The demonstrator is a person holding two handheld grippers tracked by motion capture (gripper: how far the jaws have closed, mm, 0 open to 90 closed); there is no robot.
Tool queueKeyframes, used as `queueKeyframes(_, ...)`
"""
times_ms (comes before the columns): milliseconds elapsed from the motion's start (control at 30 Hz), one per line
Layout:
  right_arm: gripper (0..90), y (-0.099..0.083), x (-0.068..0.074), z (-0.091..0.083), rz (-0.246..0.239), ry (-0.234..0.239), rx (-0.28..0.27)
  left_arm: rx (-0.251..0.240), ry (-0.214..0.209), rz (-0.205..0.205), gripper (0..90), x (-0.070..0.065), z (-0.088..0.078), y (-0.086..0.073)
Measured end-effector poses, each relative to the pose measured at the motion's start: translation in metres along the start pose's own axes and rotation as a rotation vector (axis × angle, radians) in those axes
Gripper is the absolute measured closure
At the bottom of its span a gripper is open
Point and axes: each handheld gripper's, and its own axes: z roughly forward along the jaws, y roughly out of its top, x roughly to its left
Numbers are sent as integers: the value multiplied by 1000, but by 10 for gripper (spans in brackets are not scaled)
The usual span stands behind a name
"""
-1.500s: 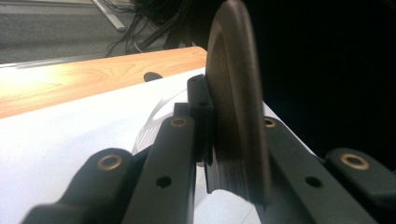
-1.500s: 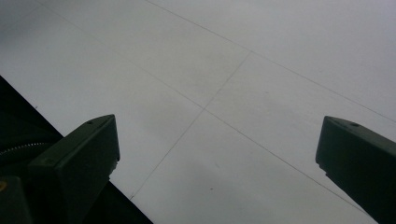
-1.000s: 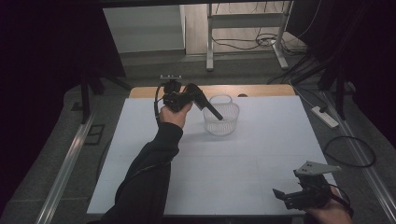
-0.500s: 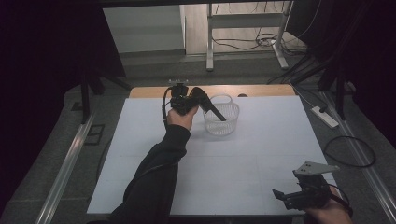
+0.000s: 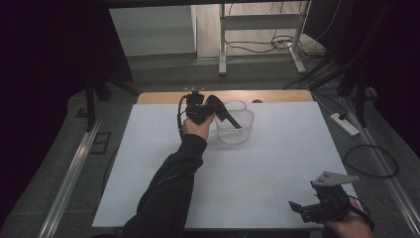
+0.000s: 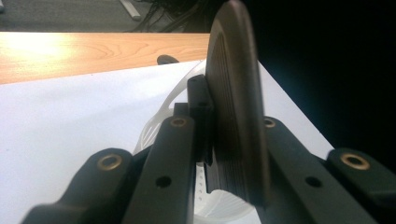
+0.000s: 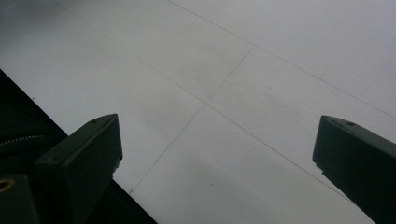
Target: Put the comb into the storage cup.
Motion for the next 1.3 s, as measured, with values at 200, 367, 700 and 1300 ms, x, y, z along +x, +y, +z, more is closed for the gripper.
queueKeyframes(200,19,0,0,0,-1,1,3,-1,-14,-19,845,3,5,-6)
queueKeyframes(367,20,0,0,0,-1,1,5,-1,-24,-31,845,4,8,-10)
queueKeyframes(700,21,0,0,1,-1,2,8,11,-34,-40,842,9,9,-13)
queueKeyframes(1300,23,0,0,2,-2,3,21,29,118,130,730,-1,12,-16)
